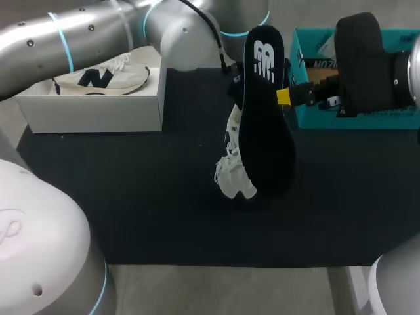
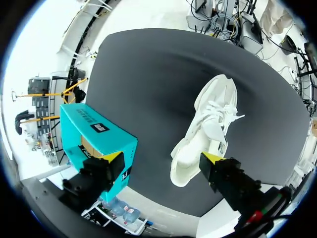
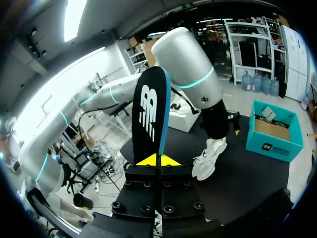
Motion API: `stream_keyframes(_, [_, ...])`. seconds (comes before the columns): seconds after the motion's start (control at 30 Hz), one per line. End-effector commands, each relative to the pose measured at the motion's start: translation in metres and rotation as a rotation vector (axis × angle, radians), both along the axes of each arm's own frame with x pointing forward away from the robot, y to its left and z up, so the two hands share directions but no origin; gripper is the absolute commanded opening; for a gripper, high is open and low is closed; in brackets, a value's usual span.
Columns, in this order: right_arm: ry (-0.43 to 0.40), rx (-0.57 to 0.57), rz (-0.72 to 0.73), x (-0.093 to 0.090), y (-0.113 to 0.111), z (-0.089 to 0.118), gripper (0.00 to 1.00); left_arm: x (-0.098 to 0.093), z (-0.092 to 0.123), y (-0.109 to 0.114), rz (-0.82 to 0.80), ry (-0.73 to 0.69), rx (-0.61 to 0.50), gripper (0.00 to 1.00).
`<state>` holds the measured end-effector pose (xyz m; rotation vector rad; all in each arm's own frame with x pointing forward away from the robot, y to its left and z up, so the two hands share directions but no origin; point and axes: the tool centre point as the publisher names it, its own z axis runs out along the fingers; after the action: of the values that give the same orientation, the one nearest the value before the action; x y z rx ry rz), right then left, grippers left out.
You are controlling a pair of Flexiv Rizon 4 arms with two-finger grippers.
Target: Take the shoe out of the shoebox, open the shoe tongue, remove and reinsert the insole, then place the shoe into the shoebox
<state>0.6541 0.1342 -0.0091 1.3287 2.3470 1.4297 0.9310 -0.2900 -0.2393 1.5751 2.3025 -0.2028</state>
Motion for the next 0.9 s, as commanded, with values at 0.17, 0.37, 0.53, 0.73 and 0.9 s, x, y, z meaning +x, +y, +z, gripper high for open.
stream_keyframes(0.17, [-0.009, 0.002, -0.011, -0.007, 0.005, -0.003, 0.0, 0.006, 0.022, 0.005, 0.011, -0.018, -0.309, 1.0])
stream_keyframes(0.37, [-0.009, 0.002, -0.011, -0.007, 0.005, -0.003, 0.0, 0.013, 0.039, -0.004, -0.005, -0.017, -0.37, 1.0])
stream_keyframes(0.53, [-0.009, 0.002, -0.011, -0.007, 0.005, -0.003, 0.0, 0.013, 0.039, -0.004, -0.005, -0.017, -0.37, 1.0])
stream_keyframes(0.73, [-0.009, 0.002, -0.011, -0.007, 0.005, -0.003, 0.0, 0.013, 0.039, -0.004, -0.005, -0.017, -0.37, 1.0])
stream_keyframes(0.9, [-0.009, 0.002, -0.011, -0.007, 0.005, -0.003, 0.0, 0.013, 0.039, -0.004, -0.005, -0.017, -0.37, 1.0])
